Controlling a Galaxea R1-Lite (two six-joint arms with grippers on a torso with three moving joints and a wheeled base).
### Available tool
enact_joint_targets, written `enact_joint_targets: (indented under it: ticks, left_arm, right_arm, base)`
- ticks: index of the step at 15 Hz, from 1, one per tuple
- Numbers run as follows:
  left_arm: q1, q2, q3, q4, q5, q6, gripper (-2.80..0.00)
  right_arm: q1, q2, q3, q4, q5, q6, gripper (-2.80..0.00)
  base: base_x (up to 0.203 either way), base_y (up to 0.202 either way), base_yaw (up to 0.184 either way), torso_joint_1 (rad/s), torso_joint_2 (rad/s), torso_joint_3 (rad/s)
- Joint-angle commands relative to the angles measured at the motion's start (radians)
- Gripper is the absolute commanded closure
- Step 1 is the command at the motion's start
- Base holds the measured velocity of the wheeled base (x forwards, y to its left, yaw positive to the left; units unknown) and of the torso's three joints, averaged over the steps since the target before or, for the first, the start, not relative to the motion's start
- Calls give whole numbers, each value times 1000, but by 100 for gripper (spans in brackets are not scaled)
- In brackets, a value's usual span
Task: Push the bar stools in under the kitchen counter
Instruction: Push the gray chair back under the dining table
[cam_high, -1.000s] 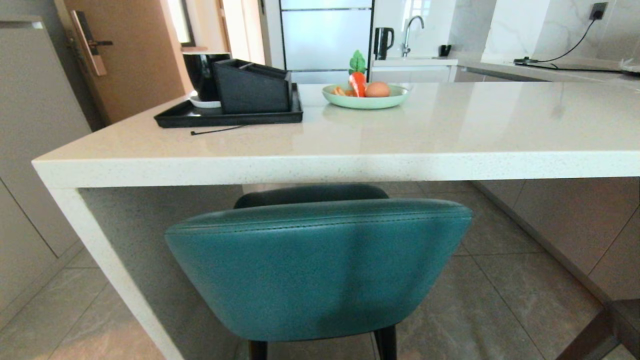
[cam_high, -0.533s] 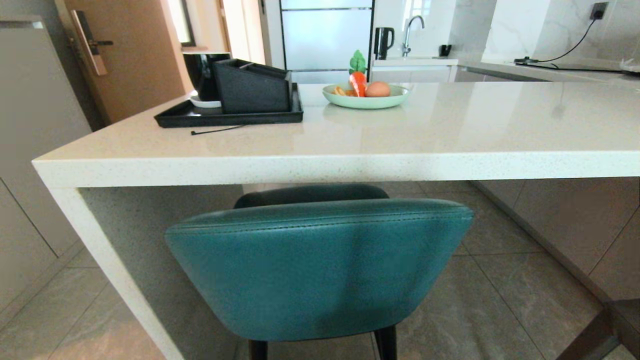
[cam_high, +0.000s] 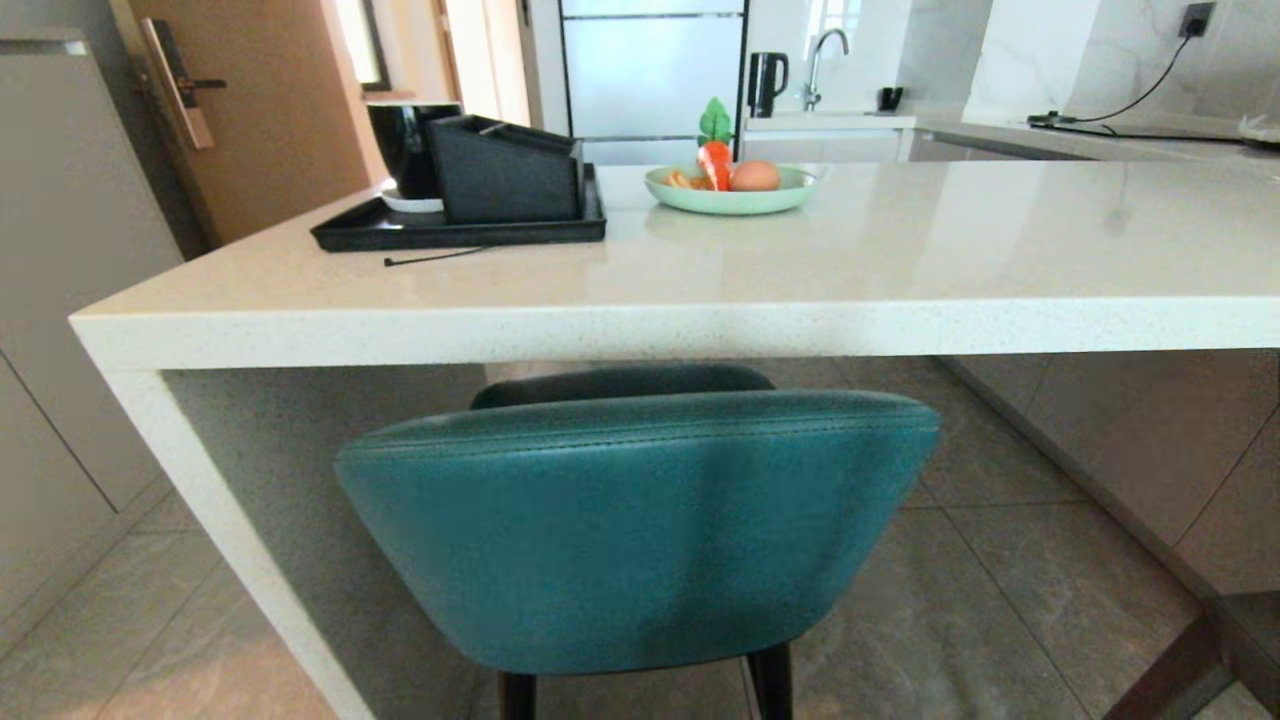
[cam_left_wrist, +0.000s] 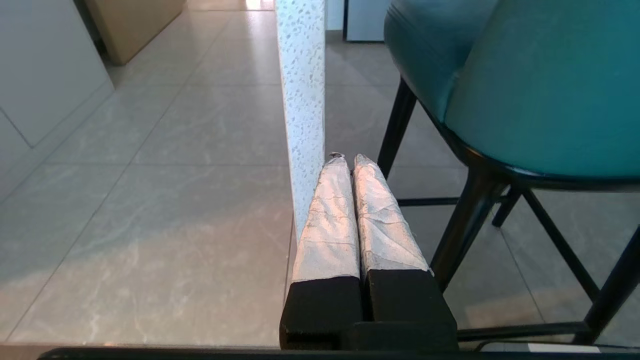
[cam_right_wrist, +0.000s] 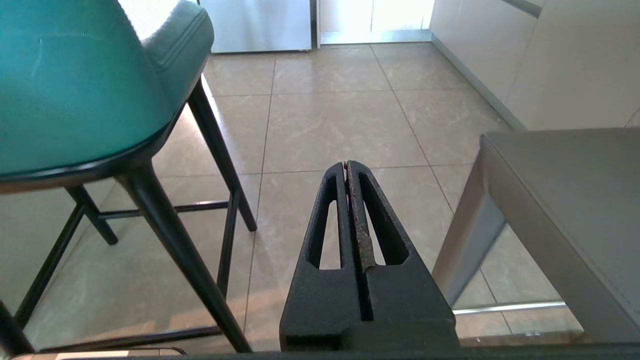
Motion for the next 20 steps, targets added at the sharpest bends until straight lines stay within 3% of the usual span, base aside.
enact_joint_targets:
  ticks: [1, 20]
  left_arm:
    - [1, 2, 2, -5, 0, 1, 0]
    - [1, 2, 2, -7, -1, 1, 0]
  right_arm:
    - [0, 2, 5, -1, 4, -4, 0]
    - [0, 2, 5, -1, -1, 11, 0]
  base:
    - [-172, 0, 0, 8, 2, -6]
    - [-198, 0, -2, 2, 3, 3]
